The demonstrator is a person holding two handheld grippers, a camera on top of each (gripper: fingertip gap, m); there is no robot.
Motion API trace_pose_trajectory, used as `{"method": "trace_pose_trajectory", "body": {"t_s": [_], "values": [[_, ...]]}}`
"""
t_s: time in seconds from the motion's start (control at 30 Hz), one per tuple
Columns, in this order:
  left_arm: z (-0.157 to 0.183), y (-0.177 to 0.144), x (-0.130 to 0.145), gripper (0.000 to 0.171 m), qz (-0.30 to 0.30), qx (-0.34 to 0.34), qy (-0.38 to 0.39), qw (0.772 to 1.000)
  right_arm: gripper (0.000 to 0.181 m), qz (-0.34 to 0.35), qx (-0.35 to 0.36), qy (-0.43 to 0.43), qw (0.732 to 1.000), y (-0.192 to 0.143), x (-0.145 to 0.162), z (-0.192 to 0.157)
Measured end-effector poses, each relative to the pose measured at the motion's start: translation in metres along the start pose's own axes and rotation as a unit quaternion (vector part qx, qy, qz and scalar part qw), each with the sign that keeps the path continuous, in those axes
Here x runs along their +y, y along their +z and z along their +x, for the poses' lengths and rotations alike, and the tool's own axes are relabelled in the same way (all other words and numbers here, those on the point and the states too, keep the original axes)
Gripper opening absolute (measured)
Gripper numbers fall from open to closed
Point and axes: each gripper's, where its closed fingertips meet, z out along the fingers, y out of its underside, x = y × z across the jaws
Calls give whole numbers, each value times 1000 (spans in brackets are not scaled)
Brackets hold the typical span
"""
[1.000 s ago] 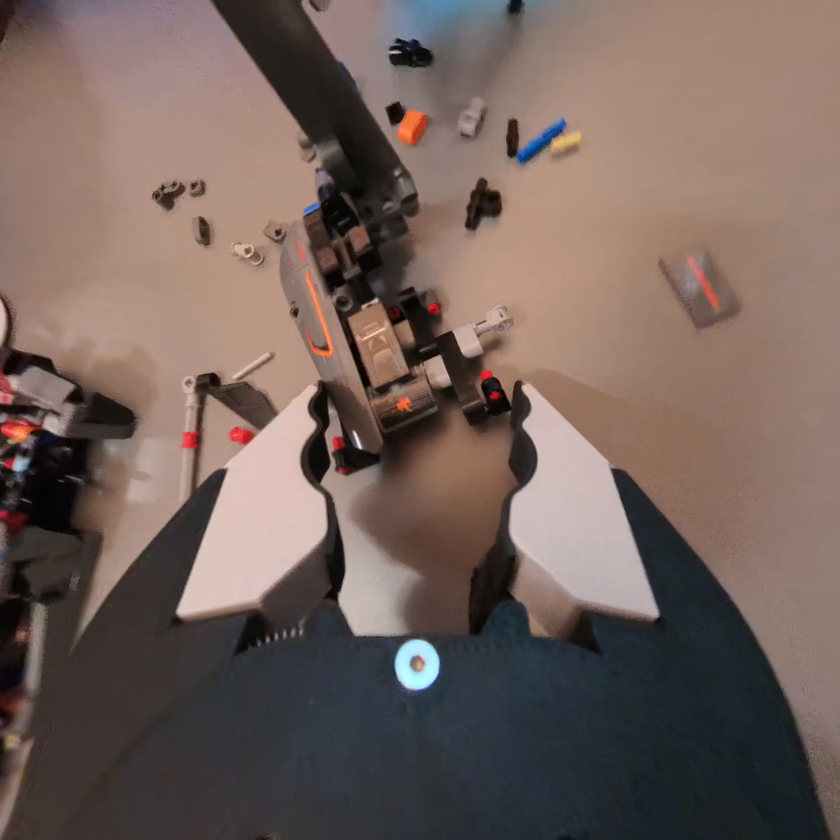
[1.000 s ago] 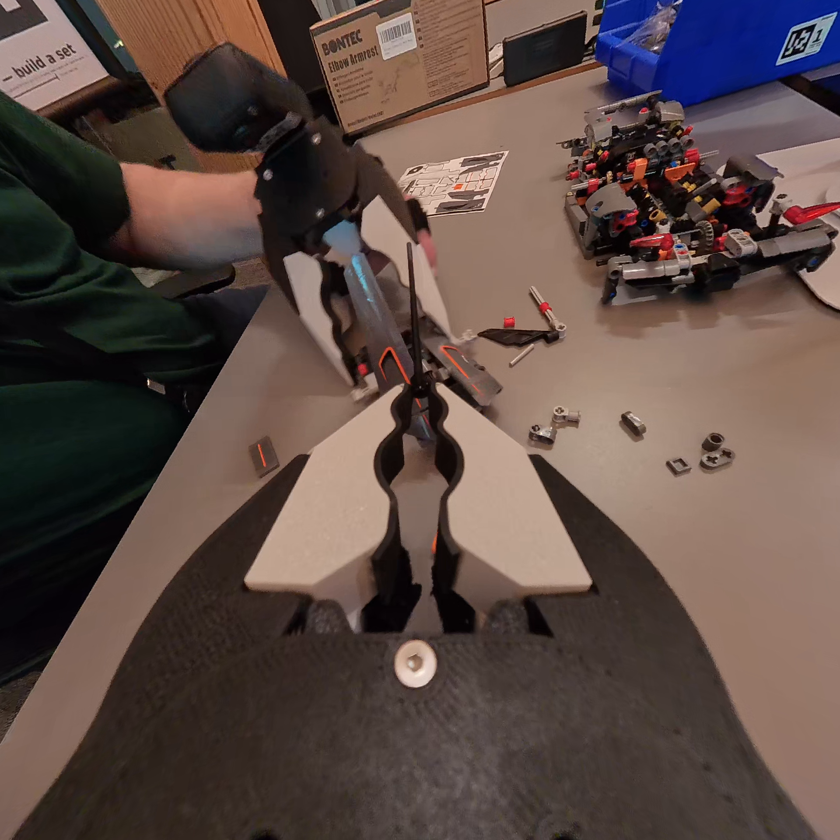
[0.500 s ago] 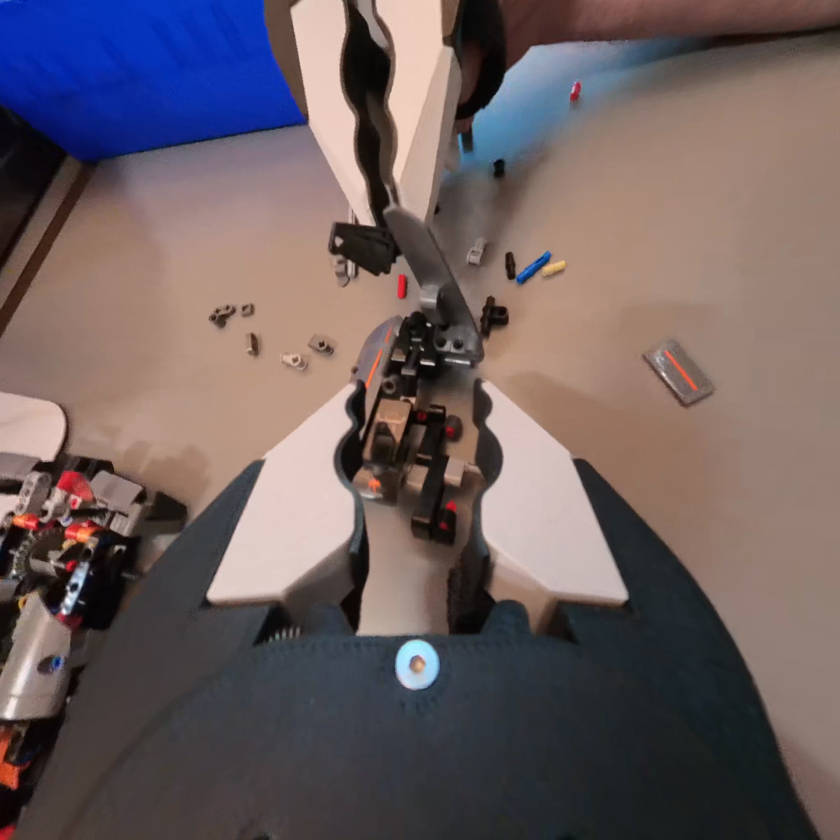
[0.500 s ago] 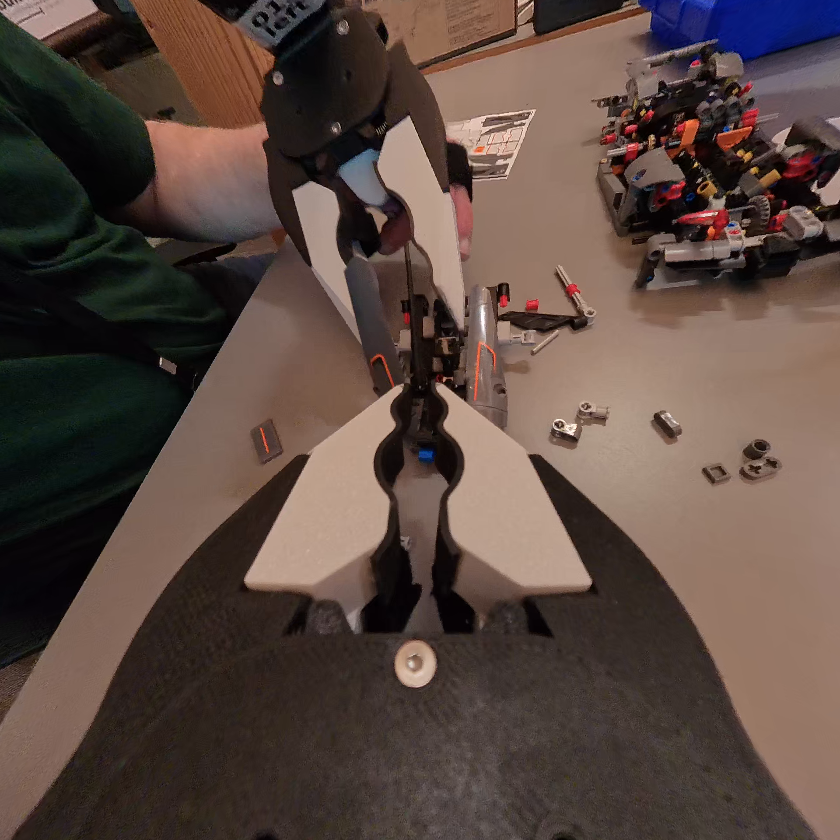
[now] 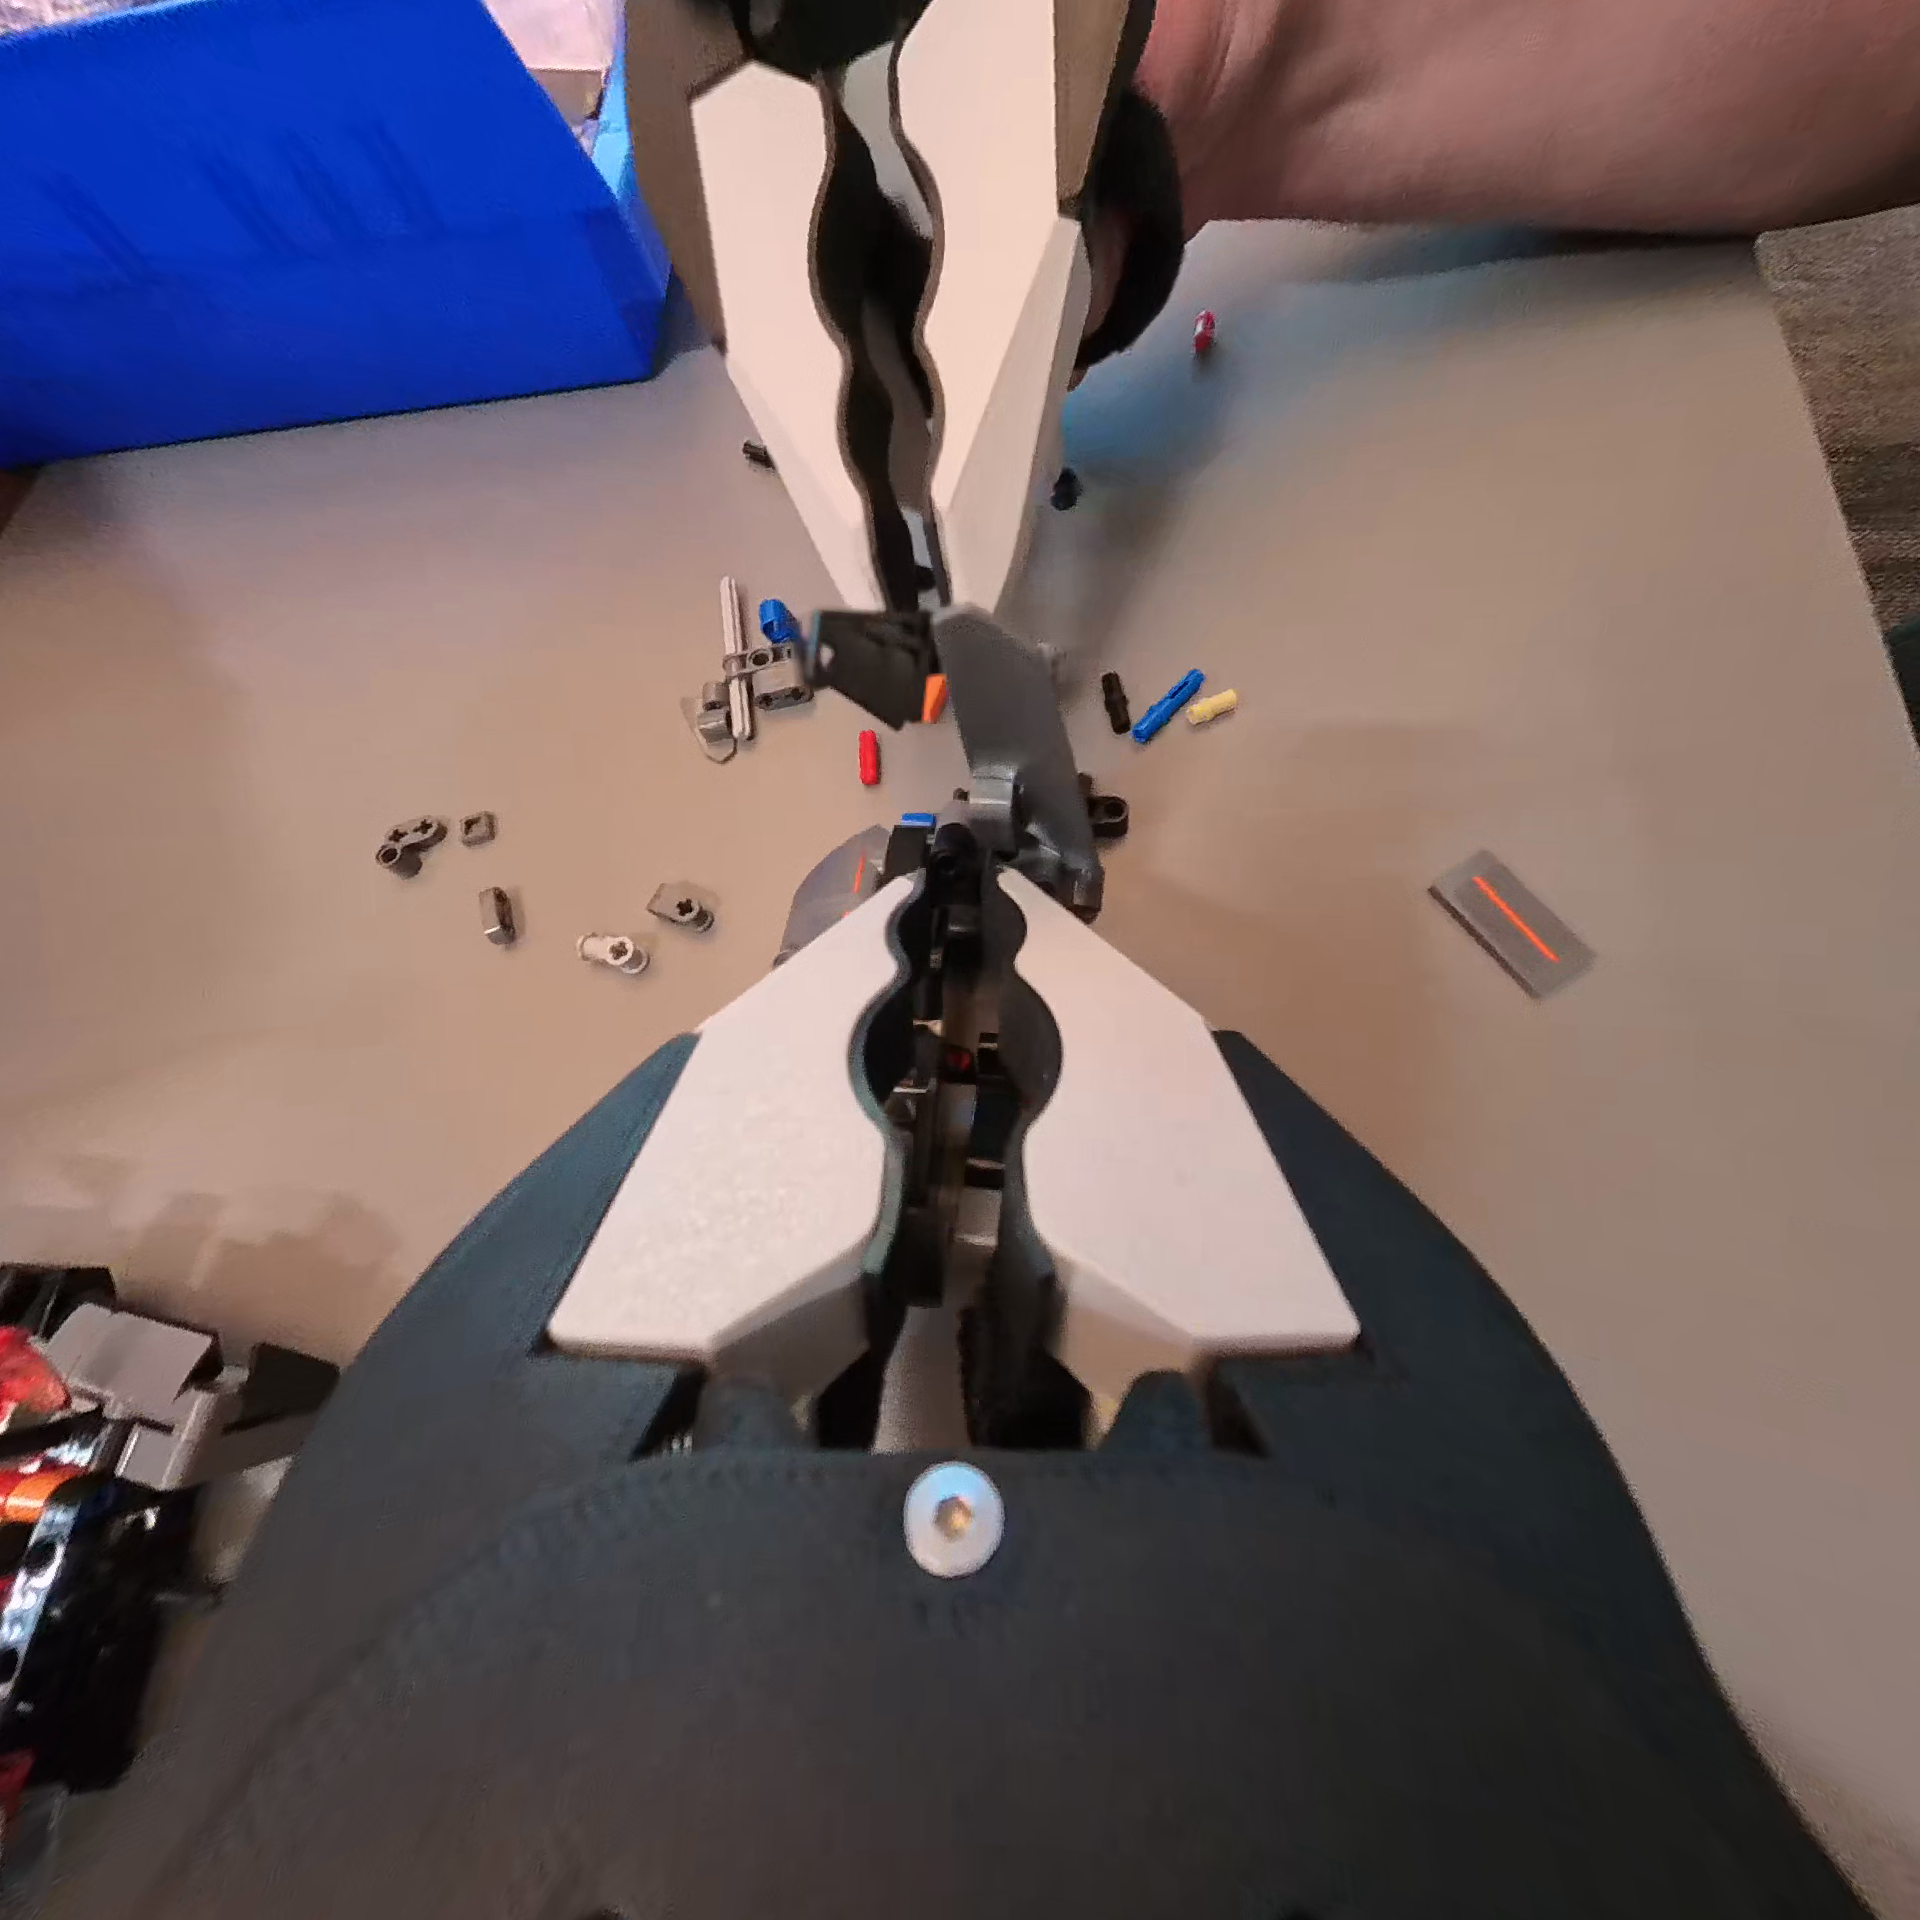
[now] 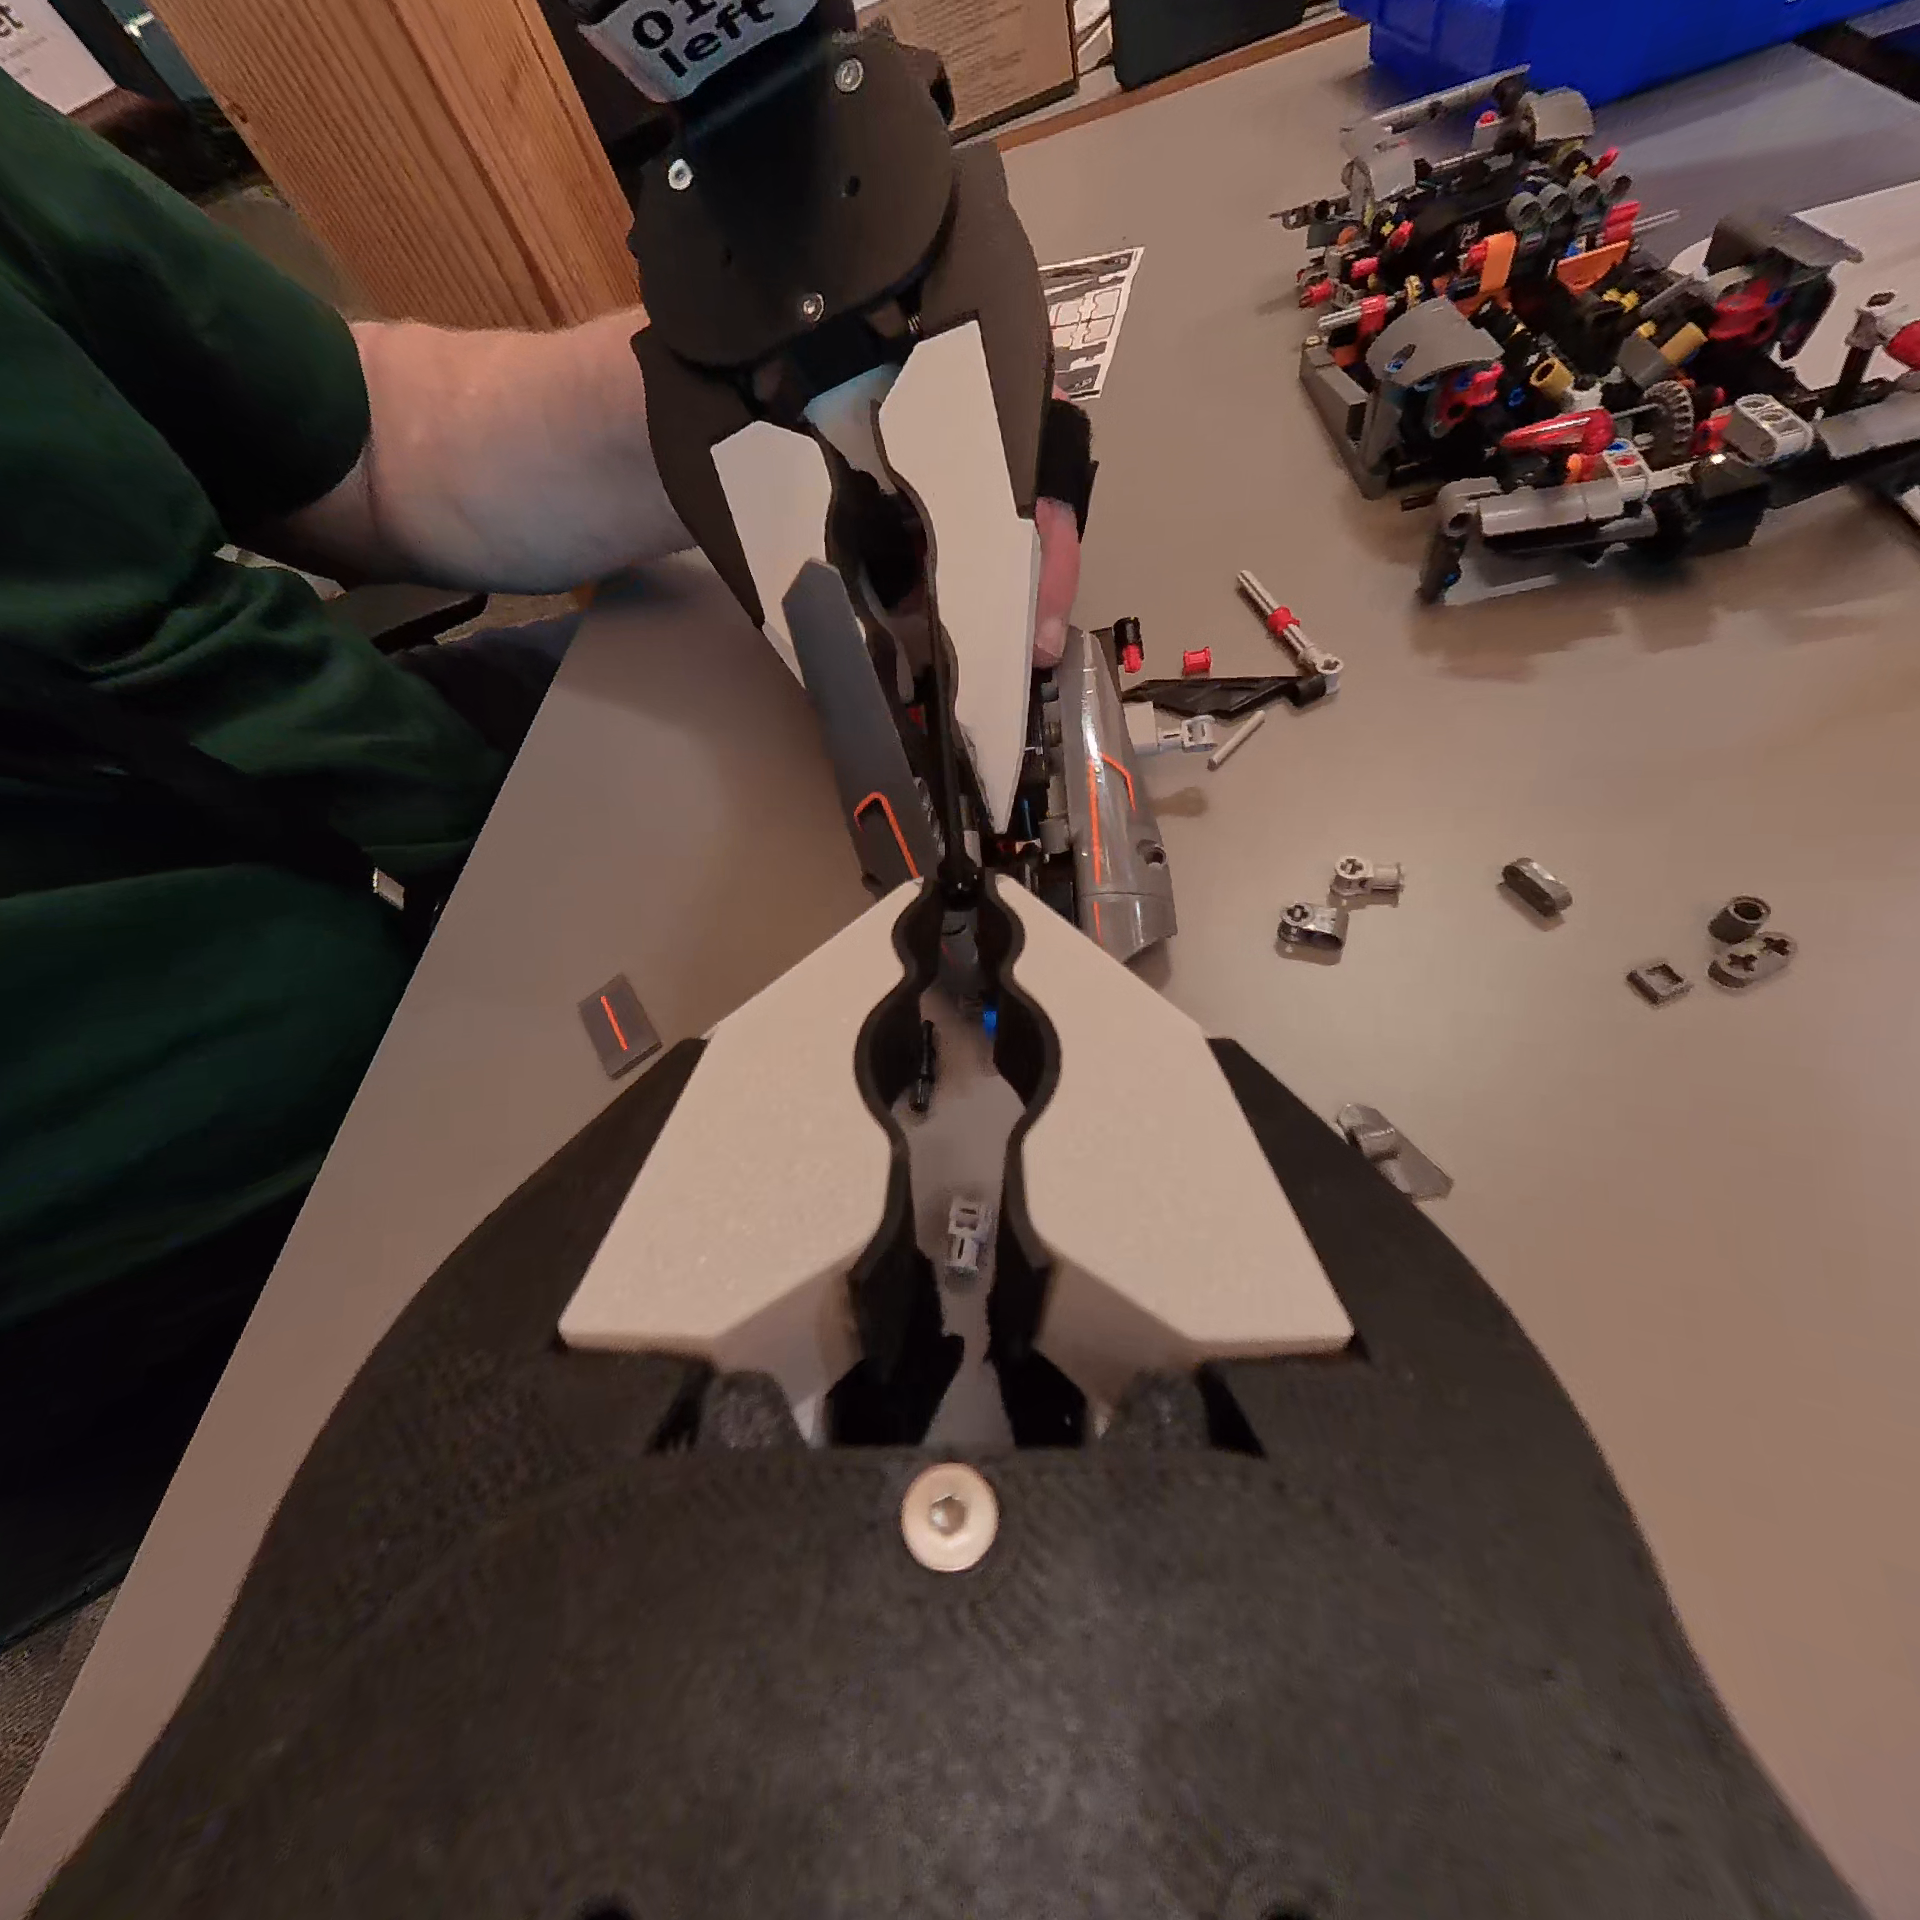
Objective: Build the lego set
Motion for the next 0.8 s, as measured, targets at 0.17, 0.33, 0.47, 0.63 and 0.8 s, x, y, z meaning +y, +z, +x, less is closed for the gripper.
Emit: {"method": "trace_pose_trajectory", "body": {"t_s": [0.17, 0.33, 0.47, 0.63, 0.8], "values": [[-4, 0, -4, 6, 28, -3, -21, 999, 5, 13, -1, 13, 1000, 1, -1, 2], [-5, -4, -11, 5, 74, 15, -53, 996, 4, 17, 6, 14, 1000, 6, 2, 2], [-5, -4, -13, 5, 97, 21, -66, 993, 4, 31, 8, 19, 999, 6, -1, 5], [-5, -4, -15, 5, 120, 29, -82, 989, 4, 35, 8, 16, 999, 7, -3, 4], [-7, -7, -20, 5, 140, 34, -90, 985, 4, 34, 11, 11, 999, 3, -2, 5]]}}
